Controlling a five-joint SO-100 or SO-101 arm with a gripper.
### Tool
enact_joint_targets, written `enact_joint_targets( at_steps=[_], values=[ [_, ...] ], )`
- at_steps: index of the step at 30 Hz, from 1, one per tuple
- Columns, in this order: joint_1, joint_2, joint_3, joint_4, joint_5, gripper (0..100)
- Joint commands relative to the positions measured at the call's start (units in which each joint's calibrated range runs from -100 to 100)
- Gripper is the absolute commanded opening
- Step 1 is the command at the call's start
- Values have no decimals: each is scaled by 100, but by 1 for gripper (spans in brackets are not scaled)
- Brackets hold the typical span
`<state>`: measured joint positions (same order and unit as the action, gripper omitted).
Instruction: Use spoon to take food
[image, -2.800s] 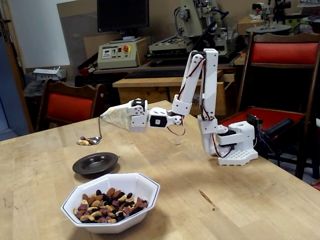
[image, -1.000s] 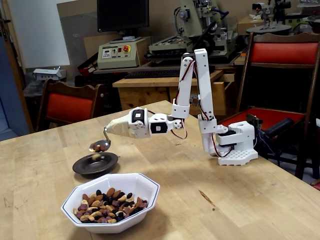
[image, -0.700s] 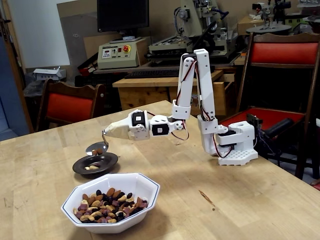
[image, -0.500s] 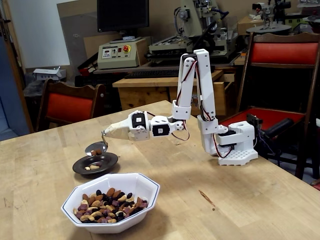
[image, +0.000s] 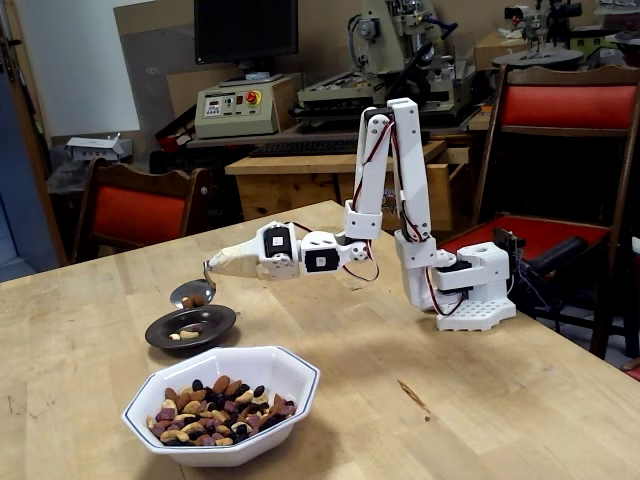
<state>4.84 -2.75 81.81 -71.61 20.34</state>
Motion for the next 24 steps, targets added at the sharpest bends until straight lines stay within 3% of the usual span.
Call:
enact_joint_targets(
  at_steps=[1,7,18,24],
  values=[
    [-9,-21,-110,-159,220,4],
    [-39,-21,-110,-167,630,4],
    [-39,-12,-119,-167,645,4],
    [-46,-80,-119,-159,107,4]
  ],
)
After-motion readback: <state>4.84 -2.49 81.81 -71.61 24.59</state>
